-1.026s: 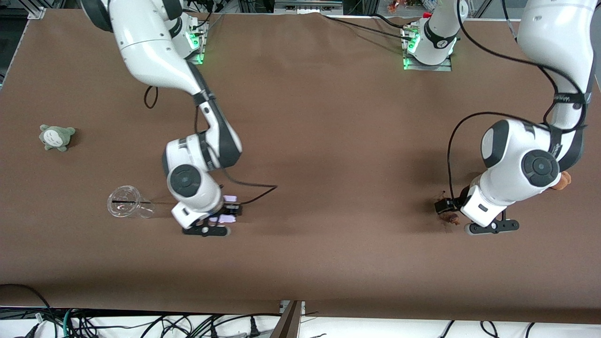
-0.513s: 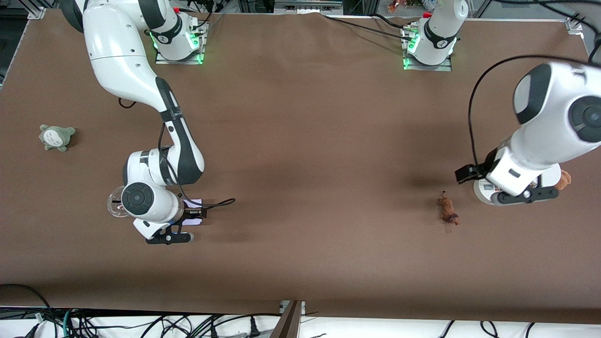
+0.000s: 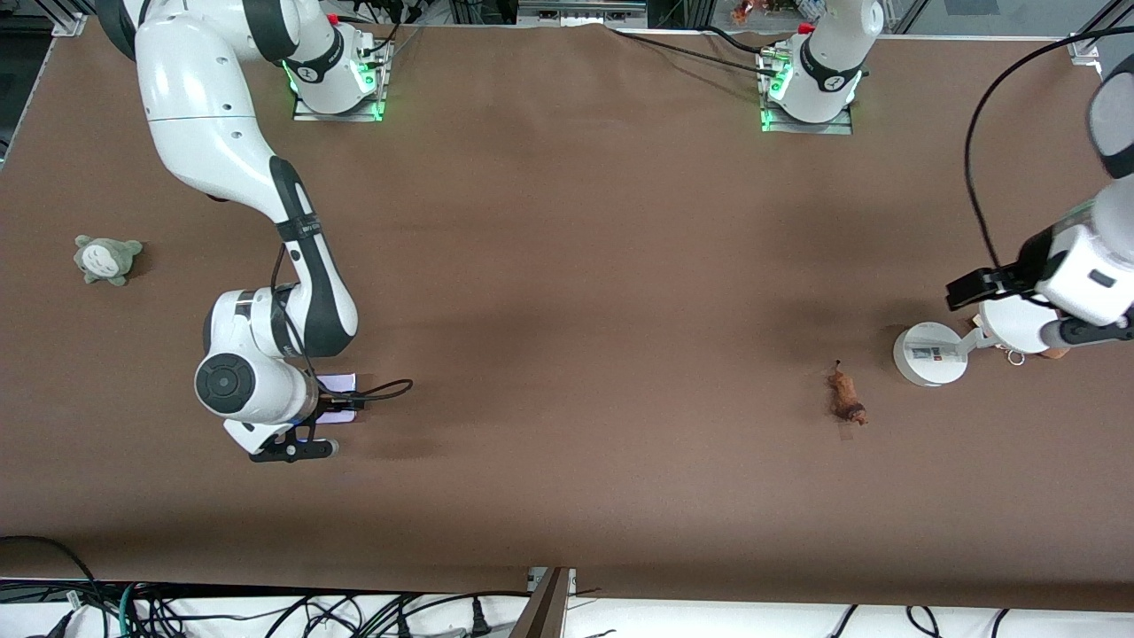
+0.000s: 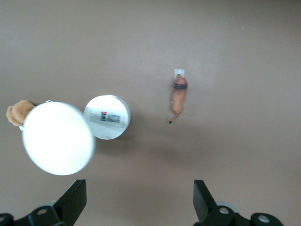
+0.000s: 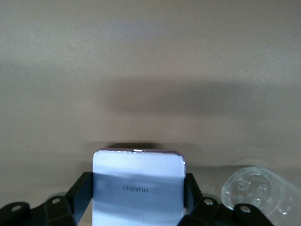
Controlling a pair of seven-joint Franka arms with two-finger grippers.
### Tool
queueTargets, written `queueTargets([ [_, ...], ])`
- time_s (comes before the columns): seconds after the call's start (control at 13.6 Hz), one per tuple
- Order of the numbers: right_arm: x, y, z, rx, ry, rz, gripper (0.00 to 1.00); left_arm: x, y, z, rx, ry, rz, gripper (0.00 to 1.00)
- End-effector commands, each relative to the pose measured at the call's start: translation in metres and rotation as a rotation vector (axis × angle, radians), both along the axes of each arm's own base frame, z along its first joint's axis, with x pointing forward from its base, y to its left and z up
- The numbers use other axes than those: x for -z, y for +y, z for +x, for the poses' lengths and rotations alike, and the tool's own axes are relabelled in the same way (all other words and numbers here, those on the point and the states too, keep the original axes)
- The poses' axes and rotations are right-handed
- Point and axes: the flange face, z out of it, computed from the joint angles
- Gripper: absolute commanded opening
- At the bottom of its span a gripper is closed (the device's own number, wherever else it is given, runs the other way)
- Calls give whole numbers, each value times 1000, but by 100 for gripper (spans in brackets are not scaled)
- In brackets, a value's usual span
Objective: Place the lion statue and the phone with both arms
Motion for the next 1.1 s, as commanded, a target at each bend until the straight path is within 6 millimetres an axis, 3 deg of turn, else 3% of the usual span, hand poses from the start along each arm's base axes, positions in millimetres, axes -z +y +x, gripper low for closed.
queueTargets([
  [0.0, -3, -1, -1, -13, -3, 13, 49, -19, 27, -19, 52, -9, -45, 100],
  [0.29, 5, -6, -2, -8, -8, 11, 49, -28, 28, -28, 34, 7, -40, 100],
  [0.59, 19, -11, -7, -5, -21, 8, 51, -33, 1, -26, 68, 10, -36, 100],
  [0.66, 19, -11, -7, -5, -21, 8, 59, -33, -6, -25, 80, 11, -36, 100],
  [0.73, 18, -11, -6, -5, -22, 8, 83, -33, -11, -25, 90, 9, -36, 100],
  [0.81, 16, -11, -6, -5, -24, 8, 100, -33, -13, -24, 95, 6, -34, 100],
  [1.03, -4, -3, -1, -21, -46, 11, 100, -18, -29, -15, 129, 18, -41, 100],
])
